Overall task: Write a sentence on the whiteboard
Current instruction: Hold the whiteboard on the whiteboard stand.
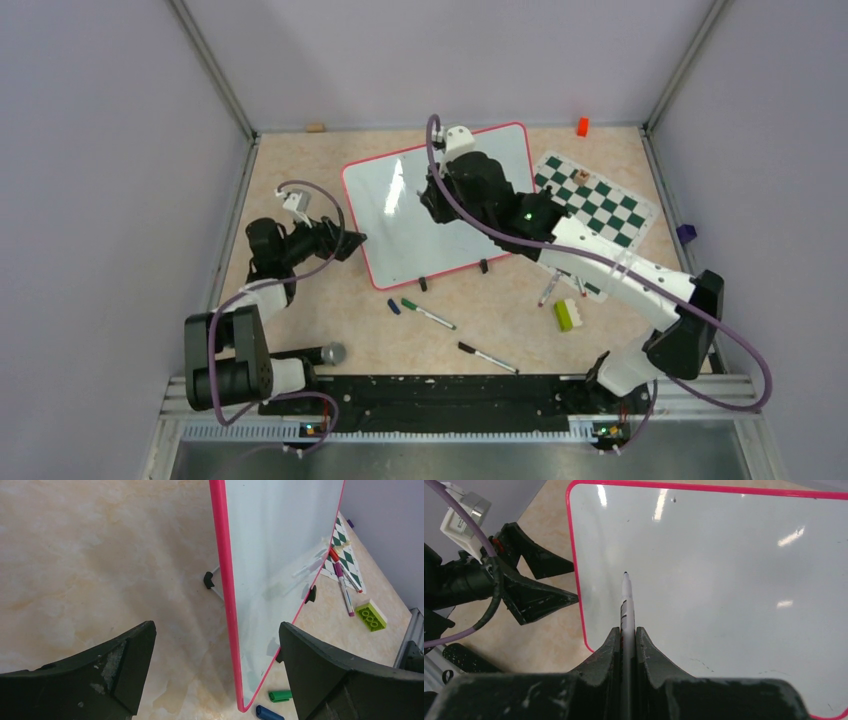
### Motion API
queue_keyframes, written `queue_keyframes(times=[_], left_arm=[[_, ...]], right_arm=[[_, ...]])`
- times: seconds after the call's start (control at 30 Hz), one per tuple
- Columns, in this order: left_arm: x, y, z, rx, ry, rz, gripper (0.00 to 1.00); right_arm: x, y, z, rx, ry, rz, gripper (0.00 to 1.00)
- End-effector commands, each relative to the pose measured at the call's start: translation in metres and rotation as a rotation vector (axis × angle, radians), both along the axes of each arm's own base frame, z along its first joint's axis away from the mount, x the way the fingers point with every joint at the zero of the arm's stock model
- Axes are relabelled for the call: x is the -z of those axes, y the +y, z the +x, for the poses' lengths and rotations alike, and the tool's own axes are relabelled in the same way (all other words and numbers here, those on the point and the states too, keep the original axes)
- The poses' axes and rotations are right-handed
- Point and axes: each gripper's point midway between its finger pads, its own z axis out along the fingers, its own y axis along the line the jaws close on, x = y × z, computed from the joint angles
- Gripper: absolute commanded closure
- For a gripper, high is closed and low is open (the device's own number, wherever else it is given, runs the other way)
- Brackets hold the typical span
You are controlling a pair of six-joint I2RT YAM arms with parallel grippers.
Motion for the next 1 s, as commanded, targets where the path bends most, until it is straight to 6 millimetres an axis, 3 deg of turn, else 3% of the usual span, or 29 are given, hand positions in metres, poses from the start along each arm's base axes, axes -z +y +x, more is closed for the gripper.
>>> queue_keyframes(times=[0.0, 0.1, 0.2, 0.33, 0.5, 0.57, 0.67, 0.73, 0.87, 0.97], left_arm=[[-0.024, -0.008, 0.010, 0.122, -0.101, -0.008, 0.01], [-0.030, -0.013, 0.013, 0.178, -0.135, -0.031, 0.01], [-0.027, -0.015, 0.018, 0.218, -0.108, -0.050, 0.11], [-0.030, -0.018, 0.015, 0.250, -0.118, -0.062, 0.13], [-0.027, -0.016, 0.020, 0.230, -0.097, -0.064, 0.32], [-0.027, -0.015, 0.023, 0.230, -0.090, -0.068, 0.46], [-0.025, -0.016, 0.025, 0.238, -0.073, -0.074, 0.83], [-0.026, -0.017, 0.024, 0.259, -0.072, -0.079, 0.94], [-0.027, -0.019, 0.023, 0.295, -0.071, -0.090, 0.95], [-0.028, -0.022, 0.022, 0.330, -0.073, -0.105, 0.83]], right_arm=[[-0.012, 0.025, 0.004, -0.058, 0.006, 0.010, 1.00], [-0.014, 0.036, 0.009, -0.073, 0.005, 0.015, 1.00], [-0.016, 0.044, 0.013, -0.081, -0.001, 0.016, 1.00], [-0.017, 0.053, 0.017, -0.090, -0.005, 0.017, 1.00], [-0.026, 0.057, 0.025, -0.042, -0.017, 0.026, 1.00], [-0.029, 0.058, 0.030, -0.013, -0.020, 0.033, 1.00], [-0.033, 0.064, 0.032, -0.017, -0.024, 0.032, 1.00], [-0.033, 0.070, 0.033, -0.024, -0.022, 0.028, 1.00], [-0.031, 0.081, 0.034, -0.049, -0.013, 0.028, 1.00], [-0.032, 0.085, 0.034, -0.065, -0.013, 0.033, 1.00]])
